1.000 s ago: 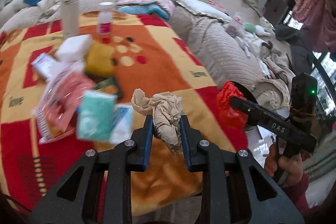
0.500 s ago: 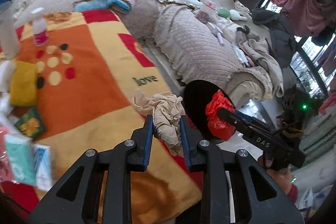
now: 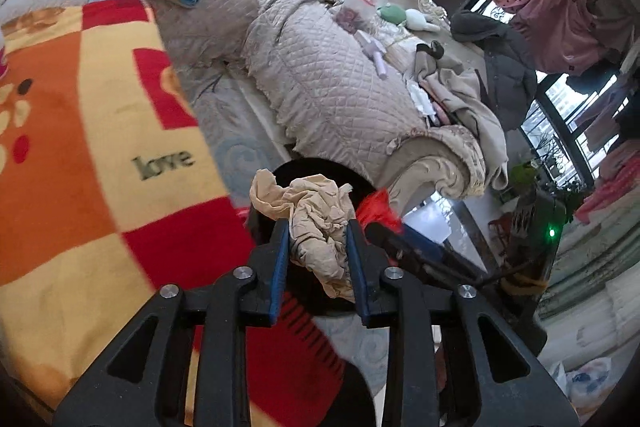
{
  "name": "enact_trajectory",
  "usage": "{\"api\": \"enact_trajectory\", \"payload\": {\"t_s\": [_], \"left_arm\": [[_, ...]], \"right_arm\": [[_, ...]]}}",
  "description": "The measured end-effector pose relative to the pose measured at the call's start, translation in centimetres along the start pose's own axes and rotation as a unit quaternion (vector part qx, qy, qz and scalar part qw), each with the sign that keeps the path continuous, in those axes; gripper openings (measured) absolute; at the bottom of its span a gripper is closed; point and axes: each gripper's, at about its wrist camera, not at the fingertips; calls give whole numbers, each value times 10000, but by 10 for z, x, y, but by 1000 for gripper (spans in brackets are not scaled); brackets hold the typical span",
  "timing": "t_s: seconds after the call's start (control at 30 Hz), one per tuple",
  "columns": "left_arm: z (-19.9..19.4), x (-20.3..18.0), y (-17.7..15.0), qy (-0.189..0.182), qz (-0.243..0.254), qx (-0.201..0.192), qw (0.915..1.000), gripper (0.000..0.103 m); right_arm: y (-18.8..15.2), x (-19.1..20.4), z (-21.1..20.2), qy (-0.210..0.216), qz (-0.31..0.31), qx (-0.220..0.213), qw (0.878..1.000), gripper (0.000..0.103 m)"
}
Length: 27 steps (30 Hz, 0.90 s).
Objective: Collect trash
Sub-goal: 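Carry both items over the black bin and open both tools to drop them, then move both open tools back over the items on the blanket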
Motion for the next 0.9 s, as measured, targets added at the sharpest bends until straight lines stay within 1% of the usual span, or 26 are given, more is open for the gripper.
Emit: {"api": "enact_trajectory", "payload": {"t_s": [0.03,0.07,0.13,0.23,0.33,0.43,0.5,0.6,0.7,0.9], "left_arm": [[5,-2,1,-11,1,13,10000,34],[11,-2,1,-24,-24,63,10000,37],[19,0,-1,-60,-156,131,9998,47],[22,8,-8,-183,-398,138,9989,54],[22,15,-12,-159,-497,202,9984,54],[16,18,-16,46,-461,257,9986,54],[10,19,-19,246,-392,277,9985,54],[2,20,-28,693,-243,334,9967,54],[-6,22,-34,1034,-143,373,9938,54],[-26,34,-47,1445,-159,361,9887,54]], "right_arm": [[0,-2,-1,-18,26,-62,10000,76],[0,-4,-3,-33,38,-96,9999,76],[-1,-5,-4,-43,21,-105,9999,76],[-5,-5,-3,-64,-16,-45,10000,76],[-9,-4,-1,-73,-31,17,10000,76],[-12,0,-1,-72,-73,35,9999,76],[-14,3,-1,-67,-106,48,9999,76],[-19,9,-1,-65,-194,77,9998,76],[-25,17,0,-81,-286,116,9995,76],[-37,37,1,-60,-472,219,9986,76]]}}
Point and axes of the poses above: each gripper's, at about its wrist camera, not at the fingertips, and z roughly the way its jaws point, x to its left, y to its top, and after that the axes turned 14 degrees about z, right-handed
